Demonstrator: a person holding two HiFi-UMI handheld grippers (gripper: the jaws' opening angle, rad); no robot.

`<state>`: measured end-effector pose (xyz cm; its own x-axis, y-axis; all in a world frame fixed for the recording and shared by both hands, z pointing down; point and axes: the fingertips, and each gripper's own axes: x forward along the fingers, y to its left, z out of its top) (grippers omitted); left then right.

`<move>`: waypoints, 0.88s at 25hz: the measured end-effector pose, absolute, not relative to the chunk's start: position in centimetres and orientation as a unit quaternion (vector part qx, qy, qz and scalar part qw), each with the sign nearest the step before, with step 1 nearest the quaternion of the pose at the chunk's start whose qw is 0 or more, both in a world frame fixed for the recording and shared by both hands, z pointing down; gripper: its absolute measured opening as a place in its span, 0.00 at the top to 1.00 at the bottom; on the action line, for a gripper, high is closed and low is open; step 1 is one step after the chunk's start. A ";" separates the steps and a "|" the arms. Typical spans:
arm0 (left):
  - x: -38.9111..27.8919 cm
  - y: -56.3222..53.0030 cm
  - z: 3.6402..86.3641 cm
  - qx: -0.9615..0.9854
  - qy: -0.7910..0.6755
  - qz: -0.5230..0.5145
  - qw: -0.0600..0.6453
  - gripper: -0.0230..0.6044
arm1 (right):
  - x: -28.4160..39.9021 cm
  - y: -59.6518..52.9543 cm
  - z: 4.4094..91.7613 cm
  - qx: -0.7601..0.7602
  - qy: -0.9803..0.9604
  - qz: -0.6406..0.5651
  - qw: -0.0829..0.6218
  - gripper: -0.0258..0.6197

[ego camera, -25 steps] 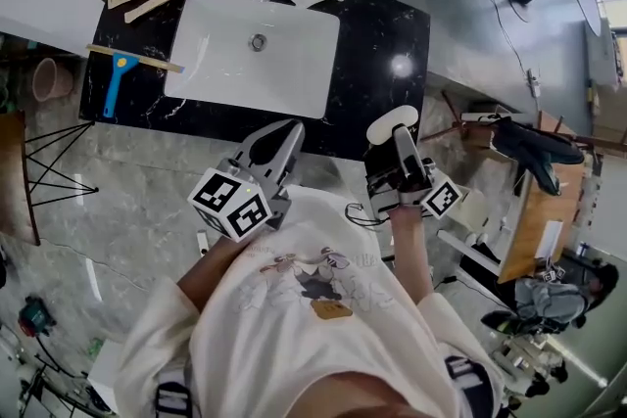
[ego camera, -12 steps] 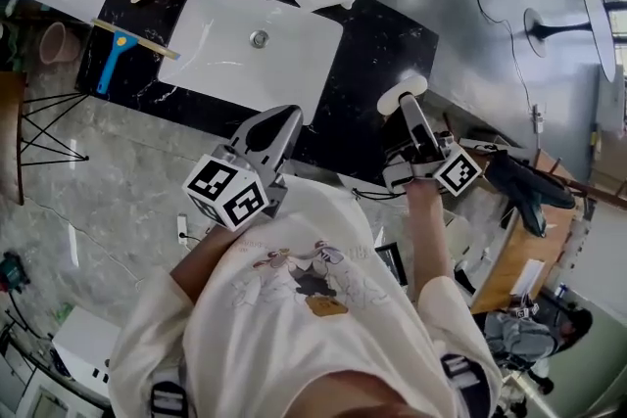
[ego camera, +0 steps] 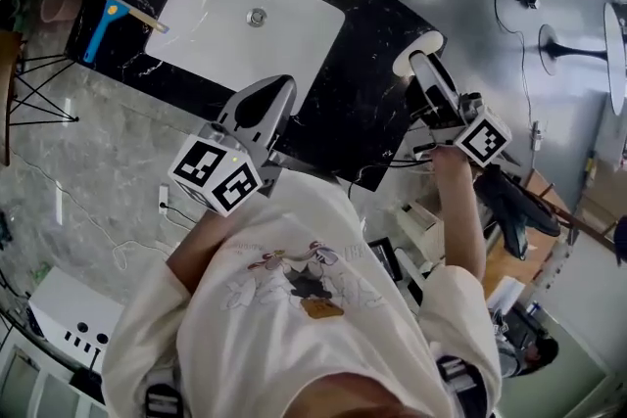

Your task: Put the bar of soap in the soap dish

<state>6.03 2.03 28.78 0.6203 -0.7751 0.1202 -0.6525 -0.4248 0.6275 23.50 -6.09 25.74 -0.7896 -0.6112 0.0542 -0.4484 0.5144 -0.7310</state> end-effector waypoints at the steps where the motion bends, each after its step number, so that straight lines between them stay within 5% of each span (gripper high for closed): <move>1: 6.0 1.7 28.9 0.838 -0.425 -0.096 0.328 0.95 | 23.5 -6.8 25.7 -0.309 0.868 -0.379 0.088 0.56; 22: 5.9 -10.8 37.5 0.776 -0.424 -0.143 0.445 0.95 | 19.0 -21.8 31.5 -0.315 0.860 -0.381 -0.124 0.56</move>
